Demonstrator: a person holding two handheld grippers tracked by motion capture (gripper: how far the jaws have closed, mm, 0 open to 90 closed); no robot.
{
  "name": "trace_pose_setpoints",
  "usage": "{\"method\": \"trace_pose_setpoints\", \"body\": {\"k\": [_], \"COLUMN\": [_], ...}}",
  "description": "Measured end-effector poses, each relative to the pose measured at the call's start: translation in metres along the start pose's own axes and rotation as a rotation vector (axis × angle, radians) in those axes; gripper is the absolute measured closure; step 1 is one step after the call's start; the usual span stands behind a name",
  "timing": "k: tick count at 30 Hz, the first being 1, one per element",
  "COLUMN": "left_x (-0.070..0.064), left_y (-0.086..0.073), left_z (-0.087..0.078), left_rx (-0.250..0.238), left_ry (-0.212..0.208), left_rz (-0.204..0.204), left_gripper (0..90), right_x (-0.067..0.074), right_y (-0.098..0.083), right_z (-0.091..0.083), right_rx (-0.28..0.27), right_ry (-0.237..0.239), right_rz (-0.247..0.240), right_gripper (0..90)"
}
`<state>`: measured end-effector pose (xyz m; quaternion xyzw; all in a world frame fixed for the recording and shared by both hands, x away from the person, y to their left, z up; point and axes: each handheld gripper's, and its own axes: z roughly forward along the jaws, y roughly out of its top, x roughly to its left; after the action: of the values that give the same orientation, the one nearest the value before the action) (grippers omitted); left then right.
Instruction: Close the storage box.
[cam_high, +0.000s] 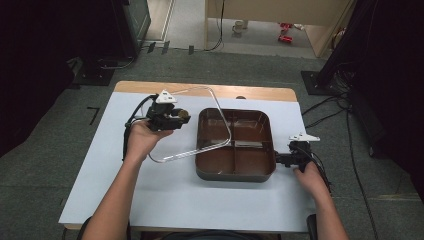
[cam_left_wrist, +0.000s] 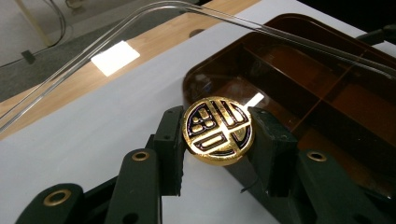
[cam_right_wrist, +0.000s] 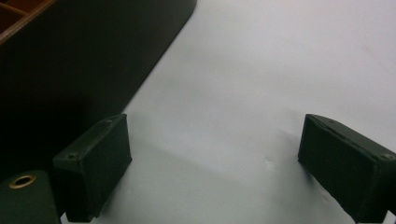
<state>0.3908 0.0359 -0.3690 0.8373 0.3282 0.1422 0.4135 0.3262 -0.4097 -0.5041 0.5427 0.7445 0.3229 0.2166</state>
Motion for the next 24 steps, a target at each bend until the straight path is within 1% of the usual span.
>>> {"method": "trace_pose_setpoints", "body": {"k": [2, 3, 4, 5, 6, 7, 9, 10, 11, 12, 15, 20, 21, 22, 23, 24], "left_x": [-0.006, -0.012, -0.012, -0.015, -0.022, -0.022, -0.029, -0.035, -0.038, -0.038, -0.047, -0.059, -0.063, -0.063, -0.066, -0.067], "left_y": [0.002, 0.003, 0.003, 0.004, 0.006, 0.006, 0.008, 0.01, 0.011, 0.011, 0.014, 0.018, 0.02, 0.02, 0.021, 0.021], "left_z": [0.006, 0.013, 0.013, 0.016, 0.022, 0.022, 0.028, 0.034, 0.037, 0.037, 0.046, 0.056, 0.061, 0.061, 0.064, 0.066], "left_rx": [0.007, 0.012, 0.012, 0.012, 0.01, 0.01, 0.012, 0.015, 0.017, 0.017, 0.024, 0.017, 0.015, 0.015, 0.019, 0.017], "left_ry": [-0.014, -0.03, -0.03, -0.039, -0.052, -0.052, -0.071, -0.09, -0.097, -0.097, -0.117, -0.141, -0.155, -0.155, -0.164, -0.169], "left_rz": [0.015, 0.028, 0.028, 0.034, 0.047, 0.047, 0.069, 0.081, 0.081, 0.081, 0.095, 0.125, 0.137, 0.137, 0.149, 0.152], "left_gripper": [59.3, 59.3, 59.3, 59.3, 59.3, 59.3, 59.3, 59.3, 59.3, 59.3, 59.3, 59.3, 59.3, 59.3, 59.3, 59.3], "right_x": [0.0, 0.0, 0.0, 0.0, 0.0, 0.0, 0.0, 0.0, 0.0, 0.0, 0.0, 0.0, 0.0, 0.0, 0.0, 0.0], "right_y": [0.0, 0.0, 0.0, 0.0, 0.0, 0.0, 0.0, 0.0, 0.0, 0.0, 0.0, 0.0, 0.0, 0.0, 0.0, 0.0], "right_z": [0.0, 0.0, 0.0, 0.0, 0.0, 0.0, 0.0, 0.0, 0.0, 0.0, 0.0, 0.0, 0.0, 0.0, 0.0, 0.0], "right_rx": [0.0, 0.0, 0.0, 0.0, 0.0, 0.0, 0.0, 0.0, 0.0, 0.0, 0.0, 0.0, -0.001, -0.001, -0.001, 0.0], "right_ry": [0.0, 0.0, 0.0, 0.0, 0.0, 0.0, 0.0, 0.0, 0.0, 0.0, 0.0, 0.0, 0.0, 0.0, 0.0, 0.0], "right_rz": [-0.001, 0.0, 0.0, 0.0, -0.001, -0.001, 0.0, 0.0, -0.001, -0.001, -0.001, 0.0, 0.001, 0.001, 0.0, 0.001], "right_gripper": [8.8, 8.8, 8.8, 8.8, 8.8, 8.8, 8.8, 8.8, 8.8, 8.8, 8.8, 8.8, 8.8, 8.8, 8.8, 8.8]}}
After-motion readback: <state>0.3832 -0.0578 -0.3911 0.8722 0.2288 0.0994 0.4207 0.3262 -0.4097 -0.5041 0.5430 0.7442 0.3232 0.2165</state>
